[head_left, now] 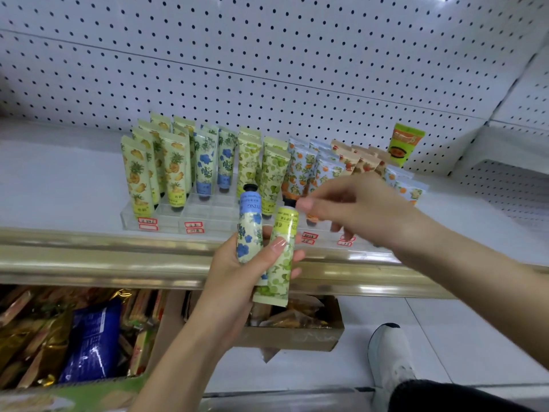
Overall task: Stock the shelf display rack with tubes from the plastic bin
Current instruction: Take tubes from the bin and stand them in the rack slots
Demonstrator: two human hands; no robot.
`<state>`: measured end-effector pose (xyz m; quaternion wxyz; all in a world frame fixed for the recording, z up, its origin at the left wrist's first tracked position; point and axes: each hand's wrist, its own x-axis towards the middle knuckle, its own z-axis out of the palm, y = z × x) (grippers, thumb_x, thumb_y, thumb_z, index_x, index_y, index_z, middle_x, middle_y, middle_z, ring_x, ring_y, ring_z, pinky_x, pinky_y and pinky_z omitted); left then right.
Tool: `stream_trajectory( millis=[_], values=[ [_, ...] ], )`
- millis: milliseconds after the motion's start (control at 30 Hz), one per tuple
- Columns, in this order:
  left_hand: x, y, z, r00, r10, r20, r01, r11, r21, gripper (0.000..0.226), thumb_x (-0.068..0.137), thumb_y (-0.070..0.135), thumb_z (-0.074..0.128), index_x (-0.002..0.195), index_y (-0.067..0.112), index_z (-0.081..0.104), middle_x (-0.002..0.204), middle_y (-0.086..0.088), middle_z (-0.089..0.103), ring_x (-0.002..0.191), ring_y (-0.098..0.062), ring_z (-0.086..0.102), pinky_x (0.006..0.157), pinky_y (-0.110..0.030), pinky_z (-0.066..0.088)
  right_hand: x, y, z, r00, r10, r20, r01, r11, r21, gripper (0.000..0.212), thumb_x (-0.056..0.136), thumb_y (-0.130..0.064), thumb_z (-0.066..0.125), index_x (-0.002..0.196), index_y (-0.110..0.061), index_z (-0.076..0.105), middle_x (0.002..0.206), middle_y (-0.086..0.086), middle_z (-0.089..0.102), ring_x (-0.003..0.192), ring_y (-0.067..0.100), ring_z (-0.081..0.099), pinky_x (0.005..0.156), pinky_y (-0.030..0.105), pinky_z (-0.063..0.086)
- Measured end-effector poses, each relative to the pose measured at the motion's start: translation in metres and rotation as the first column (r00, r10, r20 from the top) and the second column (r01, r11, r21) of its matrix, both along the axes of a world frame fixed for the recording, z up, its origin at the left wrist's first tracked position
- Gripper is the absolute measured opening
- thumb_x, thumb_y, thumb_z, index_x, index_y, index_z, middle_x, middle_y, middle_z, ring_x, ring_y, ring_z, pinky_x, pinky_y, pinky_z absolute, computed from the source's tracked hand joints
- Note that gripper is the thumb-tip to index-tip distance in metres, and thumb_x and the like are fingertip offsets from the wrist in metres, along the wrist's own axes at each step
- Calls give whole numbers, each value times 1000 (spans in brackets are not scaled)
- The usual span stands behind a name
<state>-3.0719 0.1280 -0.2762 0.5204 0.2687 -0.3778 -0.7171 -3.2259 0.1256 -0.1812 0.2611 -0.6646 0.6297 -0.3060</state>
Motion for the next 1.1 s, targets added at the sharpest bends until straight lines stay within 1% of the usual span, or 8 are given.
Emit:
stream_trajectory(
  millis=[167, 333, 467, 600, 700, 833, 967, 1100],
  values=[
    [1, 3, -1, 1000, -19, 20, 20, 999, -33, 43, 72, 18, 65, 110, 0, 57, 100, -13, 74, 89, -27, 73, 68, -31, 59, 9, 1, -17, 989, 33, 142, -52, 990, 128, 23, 78, -42, 70, 74, -20, 72, 68, -8, 60, 69, 4, 53, 57, 21, 43],
    [6, 1, -3, 1000, 11, 9, -11, 998, -66, 36, 73, 19, 64, 105, 4, 61, 101, -17, 73, 95, -28, 71, 78, -33, 59, 15, -1, -17, 943, 22, 333, -51, 996, 78, 23, 88, -36, 60, 84, -13, 60, 92, 6, 68, 88, 19, 66, 88, 36, 53],
    [12, -3, -6, 998, 62, 16, -60, 996, -67, 39, 72, 18, 64, 107, 2, 58, 101, -16, 73, 98, -28, 70, 81, -34, 58, 19, -4, -5, 803, -54, 594, 12, 997, 74, 20, 95, -29, 51, 88, -10, 53, 85, 10, 67, 85, 27, 69, 81, 37, 55],
    [17, -2, -5, 997, 77, 30, -74, 994, -85, 34, 75, 17, 61, 107, 4, 57, 97, -14, 74, 90, -22, 73, 71, -26, 58, 22, 1, -6, 901, -39, 431, -30, 988, 151, 27, 95, -38, 48, 95, -12, 55, 76, 7, 60, 59, 22, 61, 54, 32, 54],
    [22, -1, -7, 977, 134, 168, -115, 986, -118, 27, 81, 20, 62, 106, 10, 60, 83, -3, 73, 58, -11, 61, 50, -21, 48, 24, 5, -4, 957, 23, 290, -127, 930, 345, 17, 94, -32, 52, 103, -20, 61, 81, 6, 60, 53, 16, 59, 47, 26, 49],
    [27, -2, -7, 962, 198, 186, -185, 979, -88, 31, 83, 30, 60, 106, 9, 61, 73, 3, 63, 49, -9, 40, 42, -20, 34, 17, 8, 3, 948, 178, 263, -289, 828, 480, 31, 89, -4, 58, 116, -20, 59, 103, 9, 68, 76, 17, 69, 67, 26, 57],
    [30, -1, -6, 947, 196, 256, -175, 979, -101, 49, 73, 45, 60, 107, 11, 64, 55, -2, 49, 46, -11, 40, 46, -19, 37, 13, 7, 7, 969, 246, 13, -227, 871, 436, 33, 75, -13, 75, 107, -22, 68, 96, -5, 74, 109, -3, 57, 107, 29, 38],
    [30, 1, -6, 946, 173, 276, -143, 982, -123, 36, 70, 37, 65, 93, 9, 65, 47, 6, 49, 42, -10, 37, 42, -20, 36, 15, 6, 8, 964, 254, 78, -263, 873, 411, 27, 70, -10, 79, 96, -8, 71, 77, 5, 74, 66, 6, 68, 73, 19, 51]
  ],
)
